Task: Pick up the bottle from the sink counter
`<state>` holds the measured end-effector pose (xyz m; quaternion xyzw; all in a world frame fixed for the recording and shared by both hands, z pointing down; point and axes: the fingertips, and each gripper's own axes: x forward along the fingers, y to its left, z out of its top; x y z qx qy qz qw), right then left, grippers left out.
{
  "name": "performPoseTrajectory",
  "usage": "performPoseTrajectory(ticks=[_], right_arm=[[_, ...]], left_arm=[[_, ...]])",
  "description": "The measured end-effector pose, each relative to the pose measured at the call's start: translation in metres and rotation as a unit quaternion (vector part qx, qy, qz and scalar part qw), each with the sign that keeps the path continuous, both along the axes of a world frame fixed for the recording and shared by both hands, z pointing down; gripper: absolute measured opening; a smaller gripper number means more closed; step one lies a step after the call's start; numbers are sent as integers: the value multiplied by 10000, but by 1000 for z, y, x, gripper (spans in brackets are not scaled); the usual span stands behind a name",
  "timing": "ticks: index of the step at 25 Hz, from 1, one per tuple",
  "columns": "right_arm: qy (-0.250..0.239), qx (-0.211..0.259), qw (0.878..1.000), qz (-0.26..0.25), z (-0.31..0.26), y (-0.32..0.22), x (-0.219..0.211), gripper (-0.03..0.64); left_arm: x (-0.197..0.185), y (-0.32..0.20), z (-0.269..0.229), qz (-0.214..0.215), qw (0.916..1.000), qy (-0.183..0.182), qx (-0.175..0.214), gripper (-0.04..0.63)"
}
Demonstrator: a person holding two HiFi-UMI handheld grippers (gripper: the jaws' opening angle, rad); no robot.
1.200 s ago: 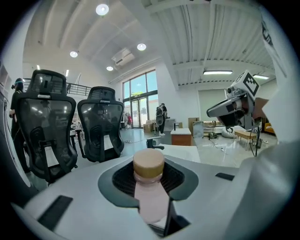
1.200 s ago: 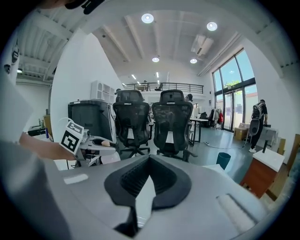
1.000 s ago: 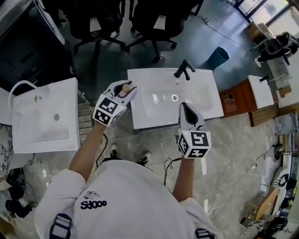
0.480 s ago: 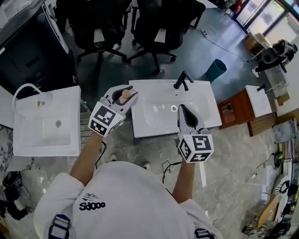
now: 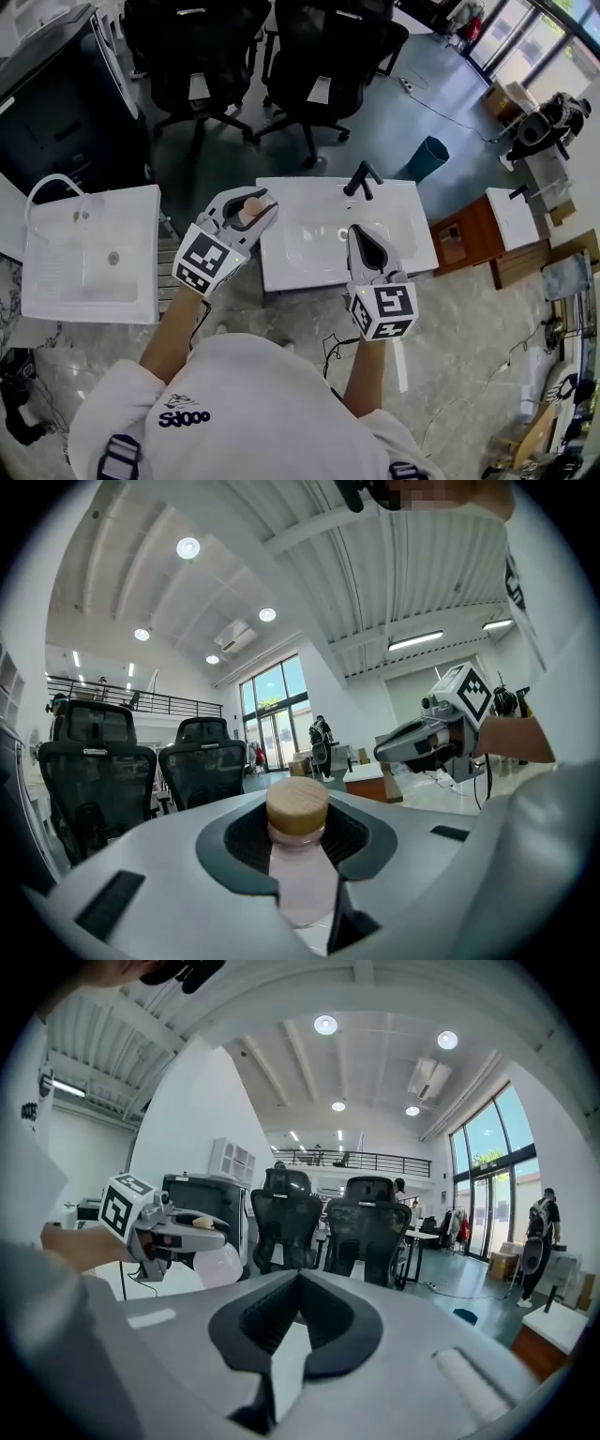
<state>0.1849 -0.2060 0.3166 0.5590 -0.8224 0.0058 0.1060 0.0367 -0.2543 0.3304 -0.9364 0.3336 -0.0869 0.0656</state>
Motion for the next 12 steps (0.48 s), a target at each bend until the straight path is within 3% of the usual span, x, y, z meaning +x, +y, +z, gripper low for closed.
performPoseTrajectory(ticks=[12], right_arm=[[267, -123, 9995, -102, 9, 2, -6, 9]], left_arm=[[7, 5, -1, 127, 9999, 107, -37, 114]])
